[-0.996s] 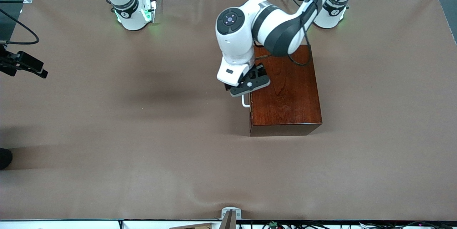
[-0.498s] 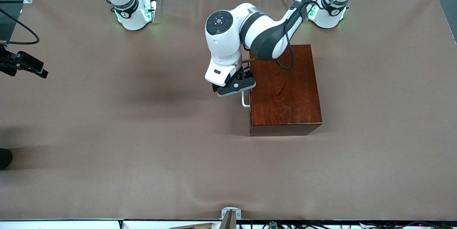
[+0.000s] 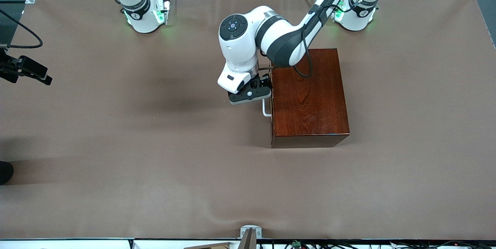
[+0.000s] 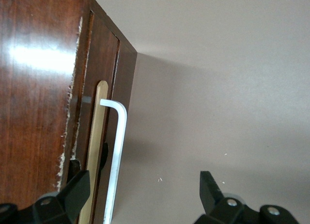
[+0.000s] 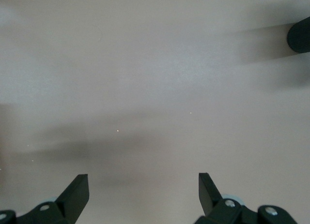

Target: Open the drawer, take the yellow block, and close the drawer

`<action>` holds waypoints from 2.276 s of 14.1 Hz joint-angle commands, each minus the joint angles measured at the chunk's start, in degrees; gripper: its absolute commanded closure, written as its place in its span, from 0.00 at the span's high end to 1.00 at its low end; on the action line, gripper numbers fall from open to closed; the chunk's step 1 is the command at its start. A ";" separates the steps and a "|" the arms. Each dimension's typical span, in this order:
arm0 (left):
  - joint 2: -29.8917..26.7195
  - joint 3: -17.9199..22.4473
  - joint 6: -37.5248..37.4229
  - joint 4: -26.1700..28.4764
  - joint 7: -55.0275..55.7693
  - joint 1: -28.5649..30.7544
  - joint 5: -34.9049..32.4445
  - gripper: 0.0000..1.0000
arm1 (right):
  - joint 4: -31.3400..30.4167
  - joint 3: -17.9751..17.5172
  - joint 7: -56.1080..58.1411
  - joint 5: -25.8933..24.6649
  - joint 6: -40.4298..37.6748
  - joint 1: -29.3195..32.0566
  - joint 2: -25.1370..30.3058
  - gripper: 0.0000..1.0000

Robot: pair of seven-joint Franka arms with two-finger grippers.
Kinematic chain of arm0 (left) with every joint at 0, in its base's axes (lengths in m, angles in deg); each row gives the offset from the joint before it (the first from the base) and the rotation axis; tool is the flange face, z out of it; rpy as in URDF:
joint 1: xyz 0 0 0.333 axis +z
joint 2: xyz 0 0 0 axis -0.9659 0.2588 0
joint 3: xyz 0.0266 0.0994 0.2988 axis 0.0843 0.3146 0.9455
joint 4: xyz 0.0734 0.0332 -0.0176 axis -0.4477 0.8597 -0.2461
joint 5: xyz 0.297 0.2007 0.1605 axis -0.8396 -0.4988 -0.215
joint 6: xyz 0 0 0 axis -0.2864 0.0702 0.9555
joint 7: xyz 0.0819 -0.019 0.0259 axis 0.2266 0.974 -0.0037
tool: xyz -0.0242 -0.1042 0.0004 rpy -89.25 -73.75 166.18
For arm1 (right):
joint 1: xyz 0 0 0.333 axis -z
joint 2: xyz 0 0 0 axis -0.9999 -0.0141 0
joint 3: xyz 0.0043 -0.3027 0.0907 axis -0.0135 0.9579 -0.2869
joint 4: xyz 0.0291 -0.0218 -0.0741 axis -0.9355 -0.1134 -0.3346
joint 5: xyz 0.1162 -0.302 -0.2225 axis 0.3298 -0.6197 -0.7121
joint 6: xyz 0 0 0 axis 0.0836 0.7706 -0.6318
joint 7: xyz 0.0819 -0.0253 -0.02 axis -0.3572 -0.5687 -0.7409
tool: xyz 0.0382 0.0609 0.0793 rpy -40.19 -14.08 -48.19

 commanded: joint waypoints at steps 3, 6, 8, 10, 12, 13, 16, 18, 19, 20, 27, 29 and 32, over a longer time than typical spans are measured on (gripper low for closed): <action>1.79 0.09 -2.10 -1.60 -2.85 -0.99 -0.77 1.00 | 0.45 -0.76 0.08 -0.01 -0.48 0.92 0.37 1.00; 2.40 -0.35 -3.08 -1.43 -4.18 -0.99 0.02 1.00 | 0.45 -0.76 0.08 0.08 -0.48 0.75 0.37 1.00; 3.10 -0.35 -3.08 -1.43 -4.09 -1.16 -0.07 1.00 | 0.45 -0.76 0.08 0.16 -0.57 0.92 0.37 1.00; 3.81 -0.17 -2.90 -1.52 -4.09 -1.95 -0.15 1.00 | 0.45 -0.76 0.08 -0.19 -1.01 1.01 0.54 1.00; 4.16 -0.17 -2.90 -1.52 -4.18 -1.96 -0.15 1.00 | 0.45 -0.67 0.16 0.07 -0.75 1.01 0.37 1.00; 4.33 -0.17 -2.90 -1.52 -4.18 -1.96 -0.15 1.00 | 0.45 -0.85 0.08 -0.19 -0.75 0.75 0.45 1.00; 4.69 -0.17 -3.08 -1.25 -4.18 -1.96 -0.24 1.00 | 0.45 -0.85 0.08 -0.01 -0.48 0.75 0.37 1.00; 5.21 -0.17 -4.21 -1.25 -4.44 -1.87 -0.33 1.00 | 0.45 -0.85 0.08 0.07 -0.66 0.66 0.37 1.00; 5.39 -0.17 -4.66 -1.25 -4.88 -1.87 -0.42 1.00 | 0.45 -0.93 0.08 0.07 -0.66 0.66 0.37 1.00; 5.48 -0.08 -4.83 -1.17 -5.14 -1.87 -0.42 1.00 | 0.45 -0.94 0.08 0.07 -0.75 0.57 0.37 1.00; 7.32 0.35 -4.84 -1.43 -5.14 -1.87 -0.59 1.00 | 0.45 -0.85 0.08 -0.01 -0.57 0.75 0.37 1.00; 7.94 0.36 -4.31 -1.60 -5.14 -1.95 -0.68 1.00 | 0.45 -0.85 0.08 0.16 -0.31 0.75 0.37 1.00; 8.03 0.36 -2.73 -1.78 -4.79 -2.04 -0.59 1.00 | 0.45 -0.85 0.08 0.16 -0.31 0.84 0.37 1.00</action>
